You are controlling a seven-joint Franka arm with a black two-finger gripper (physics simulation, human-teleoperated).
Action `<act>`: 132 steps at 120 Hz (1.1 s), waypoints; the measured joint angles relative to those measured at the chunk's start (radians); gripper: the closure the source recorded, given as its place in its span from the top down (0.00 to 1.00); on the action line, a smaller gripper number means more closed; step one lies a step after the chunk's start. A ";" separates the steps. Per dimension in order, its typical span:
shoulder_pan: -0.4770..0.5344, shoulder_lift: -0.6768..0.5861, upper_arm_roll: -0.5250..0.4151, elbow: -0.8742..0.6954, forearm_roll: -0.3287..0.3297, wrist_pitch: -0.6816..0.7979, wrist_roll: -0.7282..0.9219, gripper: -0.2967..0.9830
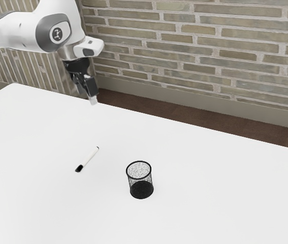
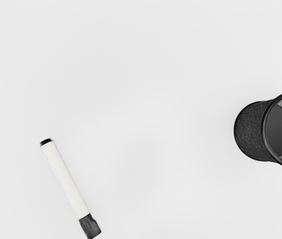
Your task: Put the marker into the pen holder.
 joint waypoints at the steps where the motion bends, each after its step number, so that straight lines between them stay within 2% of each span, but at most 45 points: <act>1: 0.000 0.000 0.000 0.000 0.000 0.002 0.003 0.77; 38: -0.003 0.013 0.004 0.003 0.005 0.035 0.089 0.77; 56: 0.015 0.123 0.029 0.004 0.005 0.069 0.063 0.77; 88: 0.042 0.198 0.062 0.013 -0.003 0.176 -0.023 0.76; 94: 0.049 0.220 0.070 0.010 -0.002 0.200 -0.045 0.73; 111: 0.056 0.256 0.075 -0.039 0.000 0.267 -0.115 0.55; 132: 0.058 0.323 0.075 -0.055 0.002 0.330 -0.186 0.45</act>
